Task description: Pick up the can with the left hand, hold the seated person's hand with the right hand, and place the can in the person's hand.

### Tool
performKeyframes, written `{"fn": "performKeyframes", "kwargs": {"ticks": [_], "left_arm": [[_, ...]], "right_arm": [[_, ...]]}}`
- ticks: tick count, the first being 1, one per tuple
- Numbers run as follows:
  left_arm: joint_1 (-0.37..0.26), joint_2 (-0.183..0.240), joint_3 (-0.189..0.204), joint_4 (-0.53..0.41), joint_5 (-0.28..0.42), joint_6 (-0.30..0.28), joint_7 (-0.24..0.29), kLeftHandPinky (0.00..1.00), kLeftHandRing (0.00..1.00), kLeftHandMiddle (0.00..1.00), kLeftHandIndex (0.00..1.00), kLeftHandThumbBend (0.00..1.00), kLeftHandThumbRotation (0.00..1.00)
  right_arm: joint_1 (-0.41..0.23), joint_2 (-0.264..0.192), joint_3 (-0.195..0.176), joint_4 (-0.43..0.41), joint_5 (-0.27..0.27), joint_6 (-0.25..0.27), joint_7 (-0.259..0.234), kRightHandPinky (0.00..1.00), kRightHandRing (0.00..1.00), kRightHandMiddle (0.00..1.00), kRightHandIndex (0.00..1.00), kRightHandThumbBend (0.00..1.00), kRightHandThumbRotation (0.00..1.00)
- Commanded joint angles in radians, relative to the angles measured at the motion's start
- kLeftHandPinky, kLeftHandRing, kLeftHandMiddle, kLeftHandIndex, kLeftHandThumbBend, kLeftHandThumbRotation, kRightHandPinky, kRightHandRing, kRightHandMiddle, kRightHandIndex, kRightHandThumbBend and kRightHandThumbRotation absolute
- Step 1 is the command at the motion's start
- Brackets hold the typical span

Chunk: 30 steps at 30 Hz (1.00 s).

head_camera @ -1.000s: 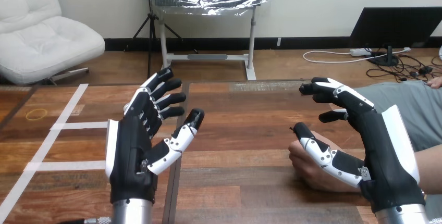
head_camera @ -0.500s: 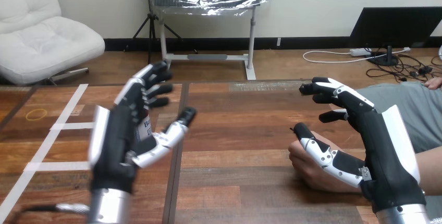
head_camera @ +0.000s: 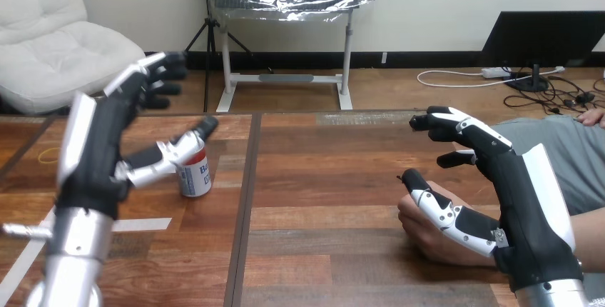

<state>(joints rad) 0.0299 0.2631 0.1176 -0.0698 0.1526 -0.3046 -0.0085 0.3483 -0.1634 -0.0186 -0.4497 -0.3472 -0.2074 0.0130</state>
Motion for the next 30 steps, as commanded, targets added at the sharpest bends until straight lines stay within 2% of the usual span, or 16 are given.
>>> {"fn": "performKeyframes", "kwargs": {"ticks": [1,5,14,19,23,28,30], "left_arm": [[-0.117,0.050,0.010,0.008,0.039,0.026,-0.003,0.71,0.74,0.76,0.77,0.64,0.17],[-0.190,0.100,0.002,0.084,0.119,0.068,0.018,0.71,0.75,0.77,0.76,0.64,0.18],[-0.251,0.124,-0.027,0.175,0.244,0.048,0.075,0.72,0.75,0.77,0.76,0.64,0.23],[-0.281,0.139,-0.048,0.222,0.313,0.035,0.113,0.68,0.73,0.77,0.76,0.64,0.26],[-0.311,0.161,-0.079,0.270,0.392,0.020,0.166,0.64,0.72,0.76,0.75,0.64,0.29],[-0.343,0.172,-0.105,0.325,0.444,0.001,0.216,0.60,0.70,0.75,0.74,0.63,0.32],[-0.357,0.175,-0.119,0.344,0.468,0.011,0.228,0.60,0.70,0.76,0.74,0.63,0.33]], "right_arm": [[-0.069,-0.015,-0.008,0.011,0.004,-0.008,-0.003,0.64,0.77,0.84,0.71,0.47,0.00],[-0.072,-0.015,-0.004,0.010,-0.001,-0.002,0.000,0.63,0.77,0.83,0.70,0.48,0.00],[-0.072,-0.018,-0.006,0.007,-0.003,0.003,0.004,0.64,0.77,0.84,0.70,0.48,0.00],[-0.072,-0.020,-0.007,0.004,-0.004,0.010,0.006,0.64,0.77,0.84,0.70,0.49,0.00],[-0.072,-0.022,-0.009,-0.001,-0.002,0.018,0.010,0.64,0.77,0.84,0.70,0.49,0.00],[-0.073,-0.026,-0.013,-0.002,-0.002,0.021,0.015,0.64,0.77,0.84,0.70,0.49,0.00],[-0.075,-0.027,-0.015,-0.001,0.000,0.020,0.016,0.64,0.77,0.84,0.70,0.49,0.00]]}}
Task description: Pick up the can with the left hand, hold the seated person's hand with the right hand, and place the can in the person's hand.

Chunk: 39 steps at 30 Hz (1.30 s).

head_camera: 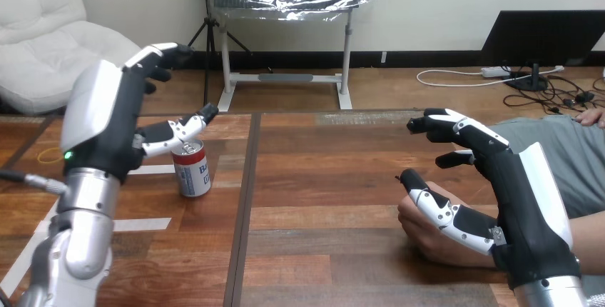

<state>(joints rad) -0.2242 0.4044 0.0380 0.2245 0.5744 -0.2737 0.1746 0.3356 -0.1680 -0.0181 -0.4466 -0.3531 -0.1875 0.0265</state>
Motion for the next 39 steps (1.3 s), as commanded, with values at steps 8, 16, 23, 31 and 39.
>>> {"fn": "performKeyframes", "kwargs": {"ticks": [8,16,23,31,39], "left_arm": [[-0.154,0.050,-0.097,0.108,0.134,0.008,0.073,0.64,0.74,0.78,0.77,0.63,0.51],[-0.217,0.063,-0.160,0.201,0.227,0.015,0.139,0.66,0.75,0.79,0.78,0.64,0.68],[-0.276,0.062,-0.211,0.292,0.282,0.022,0.186,0.68,0.76,0.80,0.80,0.64,0.78],[-0.336,0.059,-0.283,0.363,0.357,0.075,0.223,0.80,0.84,0.87,0.86,0.62,0.97],[-0.382,0.050,-0.338,0.422,0.397,0.123,0.237,0.94,0.95,0.96,0.93,0.62,1.00]], "right_arm": [[-0.066,-0.030,-0.022,-0.005,0.009,0.003,0.006,0.64,0.77,0.83,0.70,0.50,0.00],[-0.066,-0.042,-0.024,-0.010,0.008,0.014,0.005,0.64,0.77,0.83,0.69,0.50,0.00],[-0.068,-0.047,-0.026,-0.015,0.011,0.022,0.008,0.64,0.77,0.83,0.69,0.50,0.00],[-0.070,-0.051,-0.030,-0.017,0.008,0.027,0.013,0.65,0.77,0.82,0.69,0.51,0.00],[-0.069,-0.048,-0.031,-0.033,0.001,0.052,0.024,0.65,0.77,0.82,0.69,0.52,0.00]]}}
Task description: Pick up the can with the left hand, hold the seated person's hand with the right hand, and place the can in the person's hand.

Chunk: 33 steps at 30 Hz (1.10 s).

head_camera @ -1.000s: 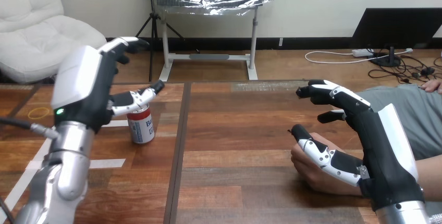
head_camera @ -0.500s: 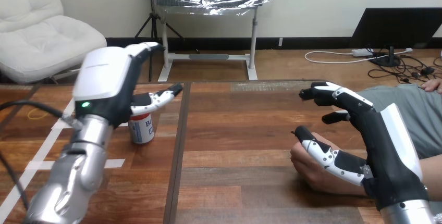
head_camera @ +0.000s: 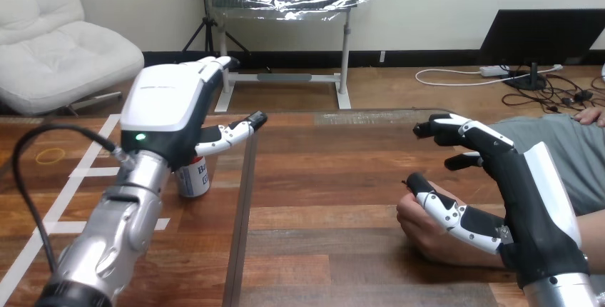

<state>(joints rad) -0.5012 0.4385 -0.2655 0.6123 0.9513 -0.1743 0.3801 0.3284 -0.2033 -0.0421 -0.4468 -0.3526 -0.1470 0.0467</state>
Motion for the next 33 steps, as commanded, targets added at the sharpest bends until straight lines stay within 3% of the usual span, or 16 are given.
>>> {"fn": "performKeyframes", "kwargs": {"ticks": [1,15,33], "left_arm": [[-0.109,0.015,-0.038,0.039,0.022,0.026,0.034,0.95,0.96,0.97,0.94,0.62,1.00],[-0.167,0.007,-0.116,0.131,0.052,0.071,0.082,1.00,1.00,1.00,1.00,0.64,1.00],[-0.211,-0.003,-0.178,0.218,0.045,0.094,0.099,1.00,1.00,1.00,1.00,0.68,1.00]], "right_arm": [[-0.062,-0.012,-0.007,-0.035,0.000,0.013,0.004,0.65,0.77,0.82,0.69,0.52,0.00],[-0.068,-0.021,-0.013,-0.037,-0.003,0.016,0.012,0.66,0.78,0.82,0.69,0.52,0.00],[-0.073,-0.041,-0.023,-0.038,-0.011,0.023,0.028,0.68,0.79,0.82,0.70,0.53,0.00]]}}
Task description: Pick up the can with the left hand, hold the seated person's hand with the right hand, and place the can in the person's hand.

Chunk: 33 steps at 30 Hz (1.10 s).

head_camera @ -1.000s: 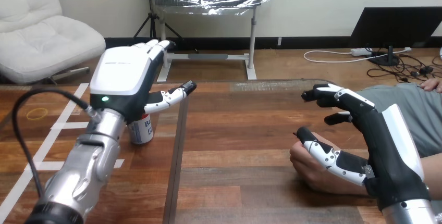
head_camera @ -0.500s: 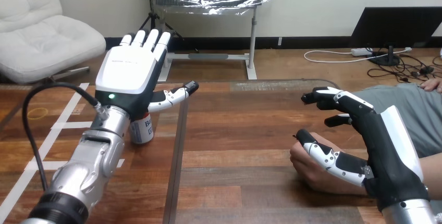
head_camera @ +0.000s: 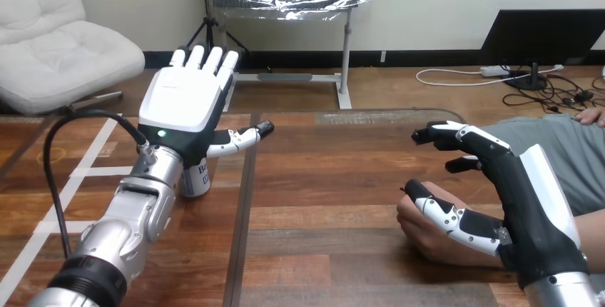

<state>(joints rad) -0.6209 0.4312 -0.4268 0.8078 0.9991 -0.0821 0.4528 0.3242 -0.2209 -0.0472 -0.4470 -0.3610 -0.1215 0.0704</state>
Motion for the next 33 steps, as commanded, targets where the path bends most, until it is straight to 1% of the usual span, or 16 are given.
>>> {"fn": "performKeyframes", "kwargs": {"ticks": [1,9,16,24,33], "left_arm": [[-0.092,0.003,-0.017,0.027,-0.006,0.000,0.023,1.00,1.00,1.00,1.00,0.68,1.00],[-0.101,-0.005,-0.027,0.061,-0.022,-0.001,0.015,1.00,1.00,1.00,1.00,0.69,1.00],[-0.109,-0.016,-0.039,0.092,-0.024,0.016,0.002,1.00,1.00,1.00,1.00,0.69,1.00],[-0.115,-0.030,-0.044,0.129,-0.030,0.020,-0.001,1.00,1.00,1.00,1.00,0.68,1.00],[-0.129,-0.050,-0.052,0.199,-0.038,0.023,0.009,1.00,1.00,1.00,1.00,0.67,1.00]], "right_arm": [[-0.069,-0.025,-0.018,-0.037,-0.003,-0.003,0.004,0.68,0.79,0.82,0.70,0.53,0.00],[-0.069,-0.036,-0.014,-0.041,-0.008,0.002,0.001,0.68,0.79,0.82,0.70,0.54,0.00],[-0.070,-0.042,-0.014,-0.041,-0.019,0.001,0.004,0.68,0.78,0.82,0.70,0.54,0.00],[-0.069,-0.044,-0.016,-0.044,-0.023,0.005,0.009,0.68,0.78,0.81,0.70,0.55,0.00],[-0.067,-0.049,-0.018,-0.051,-0.030,0.012,0.019,0.68,0.78,0.81,0.70,0.54,0.00]]}}
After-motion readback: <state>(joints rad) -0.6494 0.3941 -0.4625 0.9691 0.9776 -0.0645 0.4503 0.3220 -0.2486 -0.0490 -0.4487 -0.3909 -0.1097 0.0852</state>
